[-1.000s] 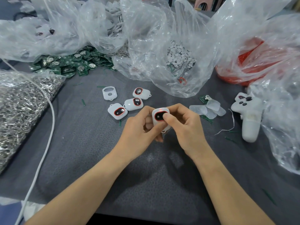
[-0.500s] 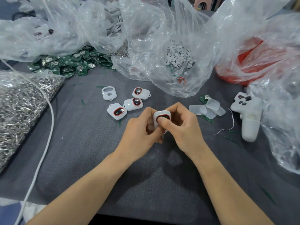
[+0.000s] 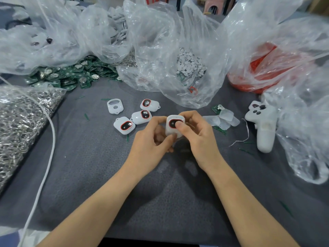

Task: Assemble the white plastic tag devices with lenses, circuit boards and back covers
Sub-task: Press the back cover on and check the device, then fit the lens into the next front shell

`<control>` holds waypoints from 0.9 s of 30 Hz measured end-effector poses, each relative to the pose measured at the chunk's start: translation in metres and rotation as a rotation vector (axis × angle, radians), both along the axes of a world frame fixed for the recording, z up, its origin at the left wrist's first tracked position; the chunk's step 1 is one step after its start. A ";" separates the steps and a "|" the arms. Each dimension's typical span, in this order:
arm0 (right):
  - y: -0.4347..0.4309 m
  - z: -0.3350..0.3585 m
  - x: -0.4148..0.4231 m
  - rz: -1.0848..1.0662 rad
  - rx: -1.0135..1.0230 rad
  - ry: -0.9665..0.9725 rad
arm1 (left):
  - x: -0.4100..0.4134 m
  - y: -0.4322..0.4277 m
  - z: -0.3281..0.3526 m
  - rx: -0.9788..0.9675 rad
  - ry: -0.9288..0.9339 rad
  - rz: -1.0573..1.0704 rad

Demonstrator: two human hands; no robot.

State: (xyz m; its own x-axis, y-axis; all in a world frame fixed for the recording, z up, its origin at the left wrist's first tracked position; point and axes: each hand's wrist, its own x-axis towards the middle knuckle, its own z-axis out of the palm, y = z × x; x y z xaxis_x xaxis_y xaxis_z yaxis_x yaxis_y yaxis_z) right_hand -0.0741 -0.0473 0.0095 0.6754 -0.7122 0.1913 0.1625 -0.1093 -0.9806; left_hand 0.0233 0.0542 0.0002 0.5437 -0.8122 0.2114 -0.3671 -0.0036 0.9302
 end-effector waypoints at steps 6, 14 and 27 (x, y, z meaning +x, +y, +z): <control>-0.020 0.006 -0.032 -0.297 -0.093 0.194 | 0.000 0.002 -0.002 0.019 0.000 -0.045; -0.020 -0.012 -0.069 -0.444 -0.702 0.826 | -0.004 0.000 -0.007 0.084 -0.258 -0.102; -0.152 0.071 -0.066 -0.668 -0.564 0.727 | -0.047 -0.085 -0.017 0.007 -0.651 -0.374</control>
State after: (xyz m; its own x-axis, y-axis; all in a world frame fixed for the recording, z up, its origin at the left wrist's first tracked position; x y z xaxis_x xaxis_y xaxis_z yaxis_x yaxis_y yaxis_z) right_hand -0.1400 -0.1997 0.0806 0.2749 -0.9079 0.3164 -0.6811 -0.4161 -0.6024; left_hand -0.0238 -0.0306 -0.0170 -0.0022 -0.9210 0.3896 -0.8209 0.2242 0.5253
